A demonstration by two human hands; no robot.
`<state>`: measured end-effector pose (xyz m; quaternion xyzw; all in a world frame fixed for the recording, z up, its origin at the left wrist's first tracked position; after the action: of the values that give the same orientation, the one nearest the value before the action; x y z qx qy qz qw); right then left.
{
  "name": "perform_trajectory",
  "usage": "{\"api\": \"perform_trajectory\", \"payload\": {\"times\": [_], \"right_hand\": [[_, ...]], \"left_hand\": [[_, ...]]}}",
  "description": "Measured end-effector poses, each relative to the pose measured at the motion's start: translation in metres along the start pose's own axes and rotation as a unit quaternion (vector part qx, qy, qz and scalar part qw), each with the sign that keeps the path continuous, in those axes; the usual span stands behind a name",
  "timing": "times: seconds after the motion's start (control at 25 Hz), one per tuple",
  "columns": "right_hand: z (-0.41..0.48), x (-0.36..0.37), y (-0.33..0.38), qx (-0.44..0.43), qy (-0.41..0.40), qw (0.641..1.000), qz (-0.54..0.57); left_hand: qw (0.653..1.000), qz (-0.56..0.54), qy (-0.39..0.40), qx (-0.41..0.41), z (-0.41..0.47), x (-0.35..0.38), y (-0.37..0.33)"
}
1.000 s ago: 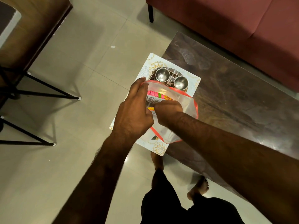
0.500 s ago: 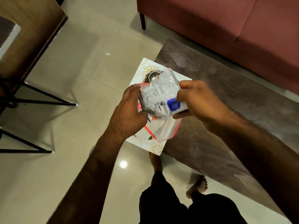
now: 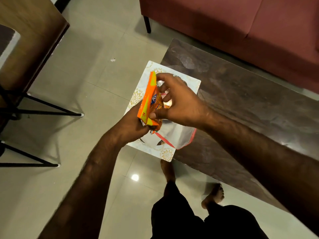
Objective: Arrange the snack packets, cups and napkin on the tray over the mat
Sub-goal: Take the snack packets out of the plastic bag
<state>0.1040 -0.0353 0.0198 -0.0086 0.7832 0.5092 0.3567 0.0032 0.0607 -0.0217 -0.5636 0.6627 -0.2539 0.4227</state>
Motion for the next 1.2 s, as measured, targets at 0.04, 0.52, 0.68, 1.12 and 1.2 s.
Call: {"api": "perform_trajectory", "payload": {"times": [0.04, 0.52, 0.68, 1.12, 1.2], "right_hand": [[0.004, 0.000, 0.000, -0.011, 0.002, 0.999, -0.035], [-0.009, -0.015, -0.034, 0.085, -0.110, 0.951, 0.276], [-0.008, -0.017, -0.036, 0.126, -0.084, 0.925, 0.349], [-0.011, -0.007, -0.055, 0.189, -0.237, 0.795, 0.526], [-0.009, -0.006, -0.062, 0.193, -0.254, 0.793, 0.519]], "left_hand": [[1.000, -0.004, 0.006, 0.000, -0.001, 0.000, 0.001], [0.991, -0.130, 0.020, -0.040, 0.001, 0.002, -0.003], [0.993, -0.107, 0.010, -0.045, 0.006, 0.010, -0.002], [0.968, -0.217, -0.129, 0.003, 0.002, 0.005, 0.009], [0.967, -0.219, -0.130, 0.011, 0.004, 0.006, 0.009]]}}
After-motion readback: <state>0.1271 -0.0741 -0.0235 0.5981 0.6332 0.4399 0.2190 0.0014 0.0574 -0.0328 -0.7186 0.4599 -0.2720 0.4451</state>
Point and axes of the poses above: each hand's wrist, its own z-axis towards the middle knuckle, its own x-axis out of the palm, y = z × x, the point moved 7 cm from there along z, towards the middle knuckle, and after that the axes turned 8 degrees about -x, right-handed, at the moved point
